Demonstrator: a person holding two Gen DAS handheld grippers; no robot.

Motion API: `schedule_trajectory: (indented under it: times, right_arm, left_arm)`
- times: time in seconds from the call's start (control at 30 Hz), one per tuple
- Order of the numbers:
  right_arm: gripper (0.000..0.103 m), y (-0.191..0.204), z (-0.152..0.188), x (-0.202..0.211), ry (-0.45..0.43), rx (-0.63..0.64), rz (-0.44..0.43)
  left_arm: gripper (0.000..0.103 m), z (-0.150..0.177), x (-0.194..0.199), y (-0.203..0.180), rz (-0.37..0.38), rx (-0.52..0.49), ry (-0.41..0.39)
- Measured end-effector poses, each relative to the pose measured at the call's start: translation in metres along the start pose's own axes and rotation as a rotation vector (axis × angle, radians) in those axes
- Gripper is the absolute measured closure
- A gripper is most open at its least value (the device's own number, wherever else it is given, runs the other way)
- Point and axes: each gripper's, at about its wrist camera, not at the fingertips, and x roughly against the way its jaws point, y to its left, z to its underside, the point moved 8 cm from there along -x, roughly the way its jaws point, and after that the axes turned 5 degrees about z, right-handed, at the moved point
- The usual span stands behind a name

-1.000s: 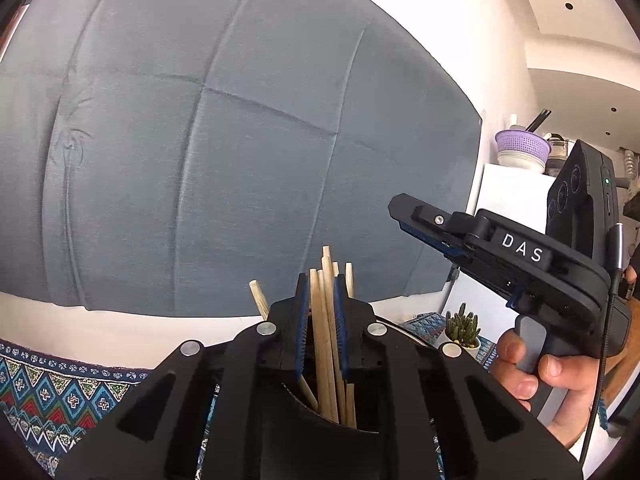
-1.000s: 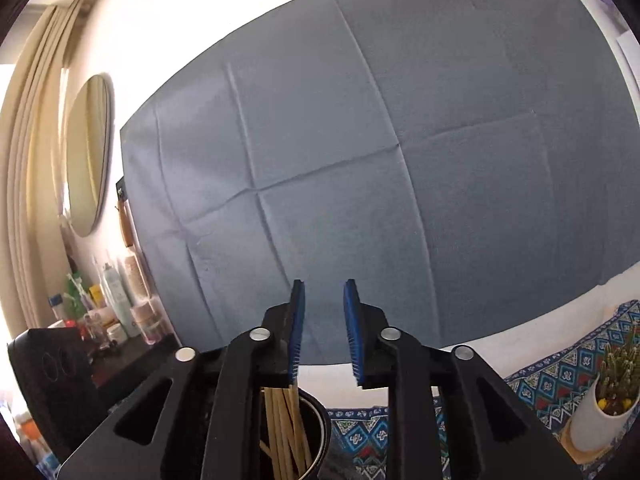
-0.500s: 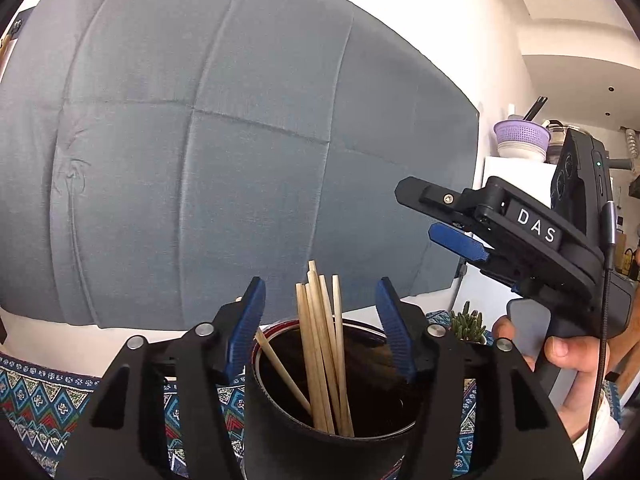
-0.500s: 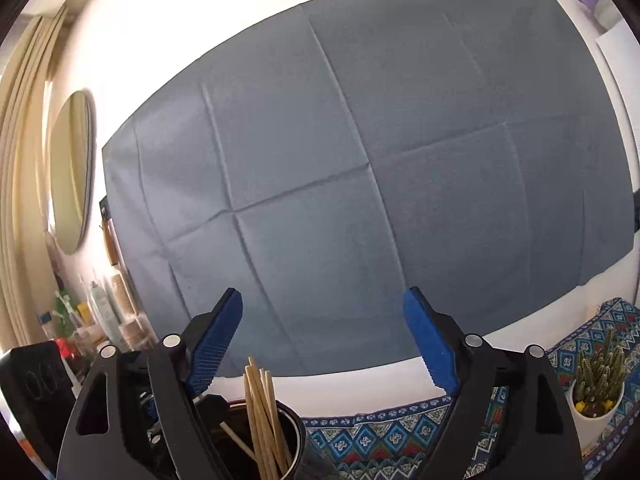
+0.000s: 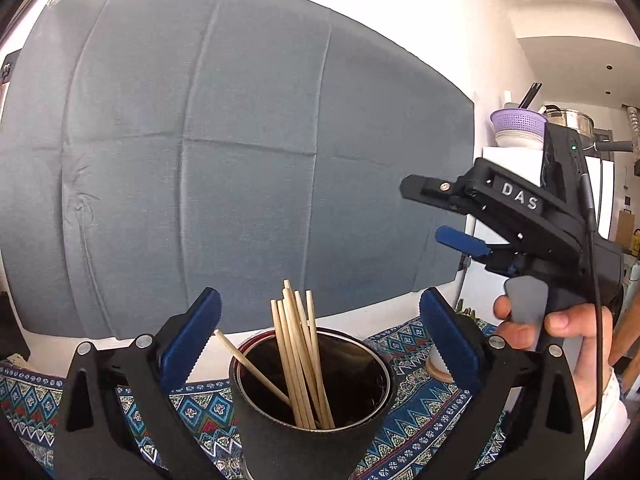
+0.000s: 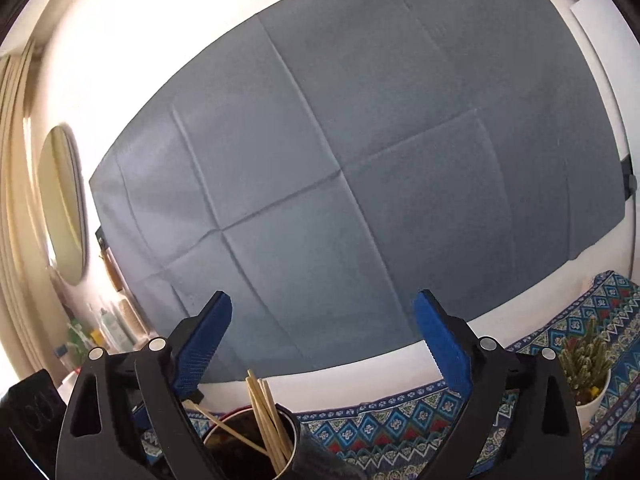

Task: Organize utensils
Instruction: 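Open the left tool to release its stick while the right tool releases its stick, then move both tools back down toward the last two wooden sticks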

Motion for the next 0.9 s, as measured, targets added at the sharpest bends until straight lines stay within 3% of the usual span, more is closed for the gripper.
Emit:
schedule_trajectory:
  times: [0.17,0.43,0.7,0.9]
  right_arm:
    - [0.013,-0.012,-0.017,0.035,-0.011,0.001,0.06]
    - [0.011,-0.031,-0.01,0.089,0.074,0.002,0.125]
    - [0.01,-0.059,0.036,0.125,0.199,0.029,0.193]
    - [0.01,-0.077,0.088,0.13,0.3,0.102,0.271]
  left_arm:
    - [0.006,0.003,0.015,0.002,-0.043,0.023,0.046]
    - [0.006,0.023,0.042,0.002,-0.124,0.106,0.17]
    - [0.006,0.075,0.06,-0.003,-0.162,0.165,0.371]
    - [0.006,0.108,0.074,-0.007,-0.167,0.194,0.444]
